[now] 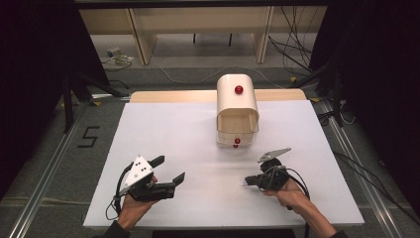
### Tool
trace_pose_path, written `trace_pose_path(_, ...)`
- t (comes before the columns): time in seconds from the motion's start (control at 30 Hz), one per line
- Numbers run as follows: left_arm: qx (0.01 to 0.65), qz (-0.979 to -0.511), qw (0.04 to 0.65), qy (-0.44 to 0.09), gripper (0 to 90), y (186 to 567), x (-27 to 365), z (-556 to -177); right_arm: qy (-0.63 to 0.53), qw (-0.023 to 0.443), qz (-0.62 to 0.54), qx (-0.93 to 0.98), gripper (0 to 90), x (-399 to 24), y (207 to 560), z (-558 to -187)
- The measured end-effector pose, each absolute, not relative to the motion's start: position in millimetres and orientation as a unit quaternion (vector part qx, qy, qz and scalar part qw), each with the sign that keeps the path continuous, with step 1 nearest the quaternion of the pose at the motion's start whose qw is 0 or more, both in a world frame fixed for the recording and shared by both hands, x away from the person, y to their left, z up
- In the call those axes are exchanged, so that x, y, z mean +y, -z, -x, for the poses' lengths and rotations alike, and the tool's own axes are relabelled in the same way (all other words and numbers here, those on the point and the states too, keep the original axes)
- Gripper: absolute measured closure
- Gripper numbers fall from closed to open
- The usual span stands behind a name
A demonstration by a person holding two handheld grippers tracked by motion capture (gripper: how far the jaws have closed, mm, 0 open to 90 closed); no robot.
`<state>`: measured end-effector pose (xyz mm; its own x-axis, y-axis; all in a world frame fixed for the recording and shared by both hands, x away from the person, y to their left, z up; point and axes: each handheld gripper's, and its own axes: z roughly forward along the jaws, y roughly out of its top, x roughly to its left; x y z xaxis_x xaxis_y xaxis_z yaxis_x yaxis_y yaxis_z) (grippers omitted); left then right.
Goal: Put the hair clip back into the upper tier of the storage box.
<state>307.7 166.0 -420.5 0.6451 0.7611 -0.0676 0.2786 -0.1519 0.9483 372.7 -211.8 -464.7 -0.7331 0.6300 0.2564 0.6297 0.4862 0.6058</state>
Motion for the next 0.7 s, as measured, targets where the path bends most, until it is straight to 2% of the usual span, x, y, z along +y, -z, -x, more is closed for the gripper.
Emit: trace_pose_path(0.7, 0.356, -0.725, 0.547, -0.222, 12.8, 420.2, 166.2, -307.4, -0.393, 0.025, -0.363, 0.844, 90.0, -219.0, 442.2, -369.4)
